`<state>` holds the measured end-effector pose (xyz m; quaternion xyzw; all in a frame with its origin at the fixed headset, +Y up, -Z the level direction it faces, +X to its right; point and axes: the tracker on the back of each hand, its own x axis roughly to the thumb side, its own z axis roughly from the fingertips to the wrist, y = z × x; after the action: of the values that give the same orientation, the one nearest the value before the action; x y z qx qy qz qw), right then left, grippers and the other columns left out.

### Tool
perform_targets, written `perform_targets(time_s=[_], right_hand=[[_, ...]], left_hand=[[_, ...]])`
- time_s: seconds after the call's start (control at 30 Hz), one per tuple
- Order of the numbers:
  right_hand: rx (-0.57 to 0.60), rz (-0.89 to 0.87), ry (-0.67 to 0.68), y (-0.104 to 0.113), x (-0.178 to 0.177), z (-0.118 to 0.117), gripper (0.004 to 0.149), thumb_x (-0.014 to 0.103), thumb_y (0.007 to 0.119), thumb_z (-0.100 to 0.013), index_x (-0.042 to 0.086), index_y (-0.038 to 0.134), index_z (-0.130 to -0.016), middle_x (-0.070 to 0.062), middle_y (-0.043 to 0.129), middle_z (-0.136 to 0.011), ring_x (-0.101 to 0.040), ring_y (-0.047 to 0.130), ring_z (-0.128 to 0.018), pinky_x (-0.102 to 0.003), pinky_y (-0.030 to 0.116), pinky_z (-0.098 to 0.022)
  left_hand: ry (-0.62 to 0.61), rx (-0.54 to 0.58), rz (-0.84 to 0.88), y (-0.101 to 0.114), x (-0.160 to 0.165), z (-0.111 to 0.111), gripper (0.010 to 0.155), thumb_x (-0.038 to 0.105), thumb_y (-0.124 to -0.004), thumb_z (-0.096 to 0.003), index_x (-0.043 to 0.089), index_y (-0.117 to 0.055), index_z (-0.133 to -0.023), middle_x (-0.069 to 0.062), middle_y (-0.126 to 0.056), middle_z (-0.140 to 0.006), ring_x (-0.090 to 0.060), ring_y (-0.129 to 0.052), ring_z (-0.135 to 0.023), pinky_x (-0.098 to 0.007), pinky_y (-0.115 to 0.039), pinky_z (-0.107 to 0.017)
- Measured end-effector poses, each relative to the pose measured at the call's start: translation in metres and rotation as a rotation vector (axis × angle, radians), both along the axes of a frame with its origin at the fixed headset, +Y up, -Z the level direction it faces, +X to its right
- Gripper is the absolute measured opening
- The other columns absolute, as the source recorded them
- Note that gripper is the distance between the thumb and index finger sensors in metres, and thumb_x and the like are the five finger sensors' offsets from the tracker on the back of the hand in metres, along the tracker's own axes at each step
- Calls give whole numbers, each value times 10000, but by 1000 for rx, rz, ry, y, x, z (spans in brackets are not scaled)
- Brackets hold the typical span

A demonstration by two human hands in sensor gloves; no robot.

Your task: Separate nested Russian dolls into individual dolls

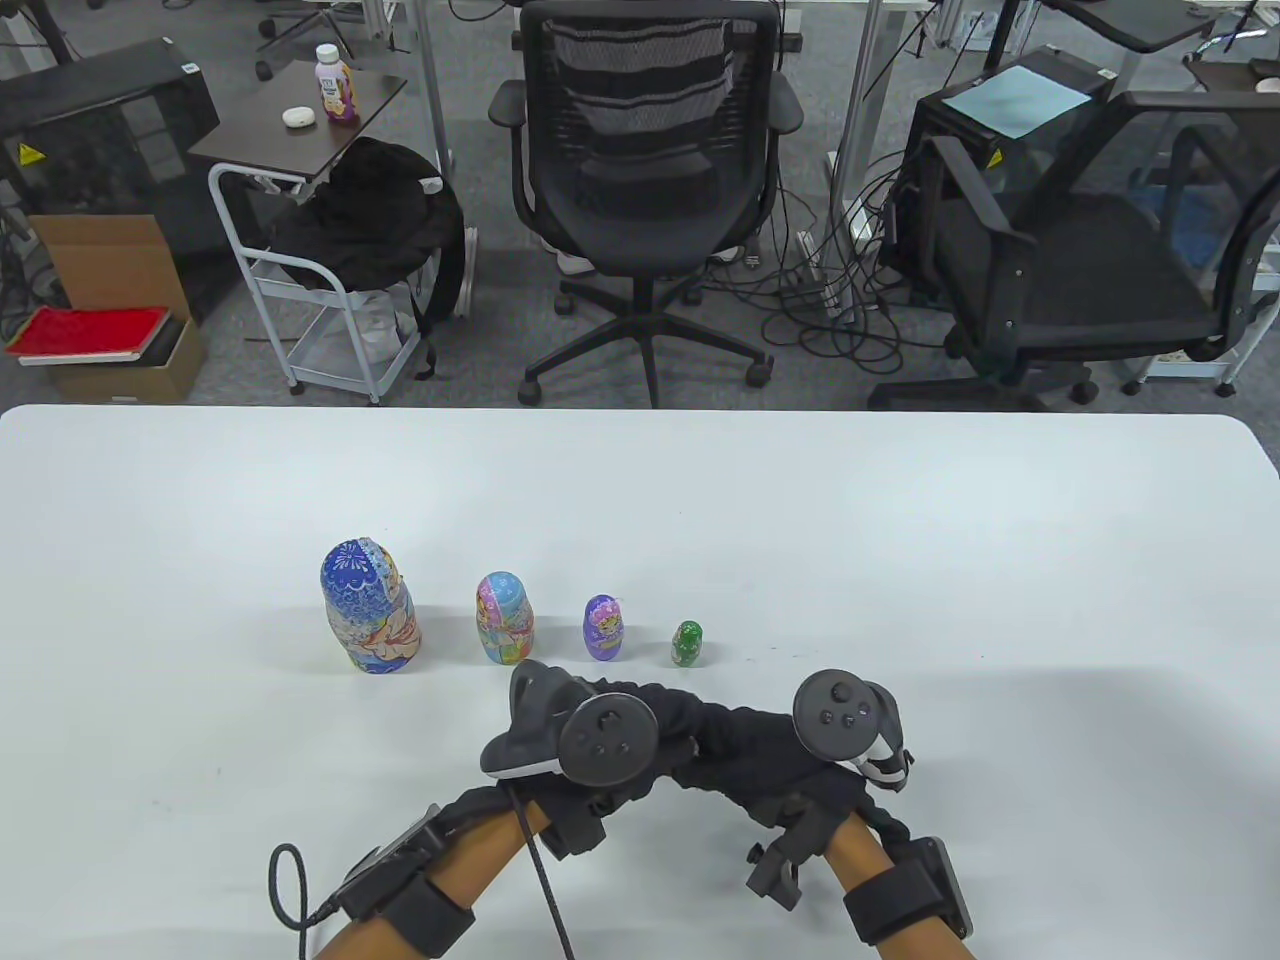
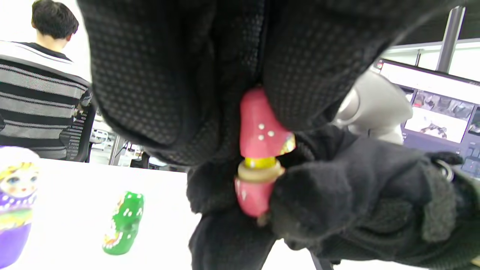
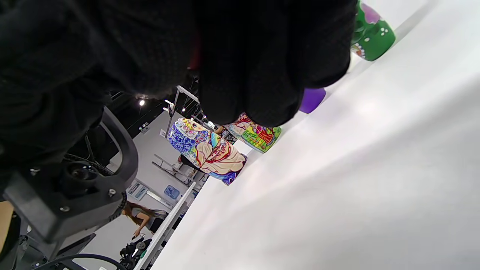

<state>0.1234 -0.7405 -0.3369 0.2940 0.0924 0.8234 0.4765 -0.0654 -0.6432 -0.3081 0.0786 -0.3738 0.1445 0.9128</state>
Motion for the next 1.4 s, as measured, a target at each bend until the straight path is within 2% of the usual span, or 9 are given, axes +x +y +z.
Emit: perform_targets(time_s=[0.23, 0.33, 0.47, 0.6, 0.9, 1.03, 1.1, 1.23, 1.4], right_hand=[[21, -16, -59, -3, 8, -3, 605, 352, 918, -390, 67, 786, -907, -135, 1033, -732, -325, 1023, -687, -474, 828, -581], [15, -47, -87, -6, 11, -4, 597, 370, 930, -377, 89, 818, -892, -132, 1047, -712, -330, 1025, -665, -484, 829, -565], [16, -63, -112, -6, 13, -5, 593, 378, 935, -371, 118, 830, -894, -113, 1050, -700, -313, 1021, -658, -476, 826, -565], [5, -73, -111, -6, 12, -5, 605, 357, 918, -389, 55, 805, -900, -125, 1050, -694, -305, 1039, -640, -461, 844, -553], [19, -46, -101, -6, 11, -4, 604, 357, 907, -400, 53, 797, -911, -135, 1042, -716, -315, 1030, -661, -467, 833, -567], [18, -43, -96, -7, 11, -4, 606, 358, 908, -400, 51, 798, -910, -136, 1041, -717, -316, 1028, -663, -468, 832, -568], [20, -33, -94, -7, 10, -4, 606, 355, 910, -398, 49, 798, -908, -135, 1043, -716, -316, 1031, -664, -467, 834, -568], [19, -21, -88, -7, 9, -4, 608, 346, 910, -399, 39, 793, -910, -137, 1041, -721, -314, 1033, -667, -463, 839, -571], [18, -14, -82, -8, 6, -3, 609, 343, 909, -400, 35, 789, -912, -137, 1039, -725, -314, 1031, -673, -463, 839, -572]], left_hand=[[94, 131, -97, 13, -13, 4, 432, 376, -907, -459, 199, -872, -851, -86, -1018, -759, -252, -1098, -578, -304, -983, -410], [159, 116, -244, -4, -22, -1, 436, 394, -919, -452, 212, -876, -846, -72, -1023, -751, -239, -1102, -571, -298, -984, -406], [224, 31, -343, -43, -38, -9, 444, 395, -930, -445, 212, -876, -846, -72, -1023, -752, -242, -1101, -574, -304, -982, -408], [246, -4, -420, -74, -46, -16, 442, 388, -924, -449, 207, -873, -849, -78, -1020, -757, -247, -1099, -578, -309, -981, -408], [228, -6, -507, -104, -44, -18, 448, 392, -912, -456, 206, -860, -861, -76, -1012, -770, -248, -1093, -592, -312, -977, -414], [229, 4, -504, -105, -45, -17, 454, 399, -906, -460, 205, -853, -867, -77, -1008, -776, -251, -1091, -597, -317, -976, -415], [240, -6, -505, -102, -46, -16, 560, 480, -887, -454, 204, -802, -934, -100, -968, -843, -287, -1065, -650, -344, -958, -453], [242, 78, -356, -75, -45, -11, 573, 531, -840, -469, 198, -802, -934, -107, -953, -867, -314, -1044, -674, -368, -938, -474], [176, 33, -101, -43, -30, -6, 553, 514, -833, -484, 192, -803, -932, -89, -969, -843, -298, -1052, -656, -356, -942, -463]])
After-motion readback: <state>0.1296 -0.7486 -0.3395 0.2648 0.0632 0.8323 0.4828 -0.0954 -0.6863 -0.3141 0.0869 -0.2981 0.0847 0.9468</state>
